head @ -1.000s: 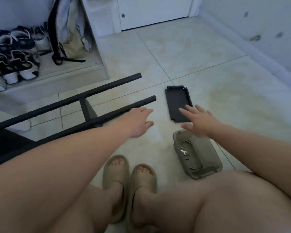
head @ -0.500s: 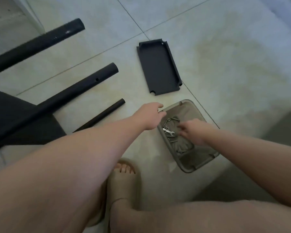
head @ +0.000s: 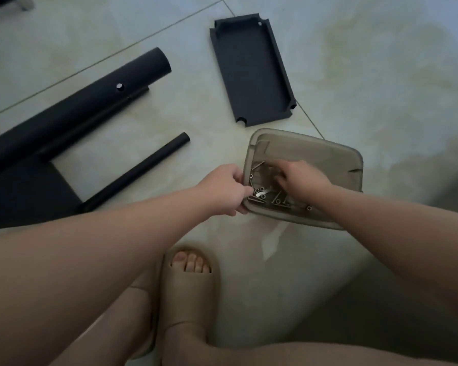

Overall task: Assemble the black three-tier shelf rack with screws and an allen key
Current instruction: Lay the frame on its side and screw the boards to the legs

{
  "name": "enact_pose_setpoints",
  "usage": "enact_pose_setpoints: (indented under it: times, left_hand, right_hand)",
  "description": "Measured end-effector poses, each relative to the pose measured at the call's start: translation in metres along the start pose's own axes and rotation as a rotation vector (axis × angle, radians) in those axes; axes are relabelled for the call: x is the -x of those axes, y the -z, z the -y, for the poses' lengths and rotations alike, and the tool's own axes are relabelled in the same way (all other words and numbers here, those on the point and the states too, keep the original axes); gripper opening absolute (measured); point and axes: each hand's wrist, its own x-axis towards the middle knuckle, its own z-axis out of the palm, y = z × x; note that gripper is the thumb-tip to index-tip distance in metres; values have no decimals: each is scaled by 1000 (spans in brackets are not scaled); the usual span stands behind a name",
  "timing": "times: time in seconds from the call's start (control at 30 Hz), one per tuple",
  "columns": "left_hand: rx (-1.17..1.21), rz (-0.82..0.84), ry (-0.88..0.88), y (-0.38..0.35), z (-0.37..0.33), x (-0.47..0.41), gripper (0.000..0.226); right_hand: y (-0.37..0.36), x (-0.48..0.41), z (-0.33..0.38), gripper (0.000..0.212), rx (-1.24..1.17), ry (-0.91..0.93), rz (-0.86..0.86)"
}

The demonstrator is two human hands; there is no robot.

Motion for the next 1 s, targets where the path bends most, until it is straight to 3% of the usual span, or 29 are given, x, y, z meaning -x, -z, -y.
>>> enact_pose_setpoints:
  times: [0.23,0.6,0.7,0.8,1.0]
  left_hand:
    - [31,7,11,12,7,2,13]
    - [46,-54,-14,15,10,1,10]
    - [-92,-59,5,21,5,13,26]
    - [-424,-42,-13,38,-5,45,38]
    - [-739,-121,5,85,-14,158,38]
  right_hand:
    - [0,-30,28,47,88,149,16]
    - [-3,-32,31,22,140,64,-23]
    - [18,-11,34,19,46,95,-33]
    - [52,18,45,5,-79,113,-30]
    - [140,92,107,11,-235,136,-204]
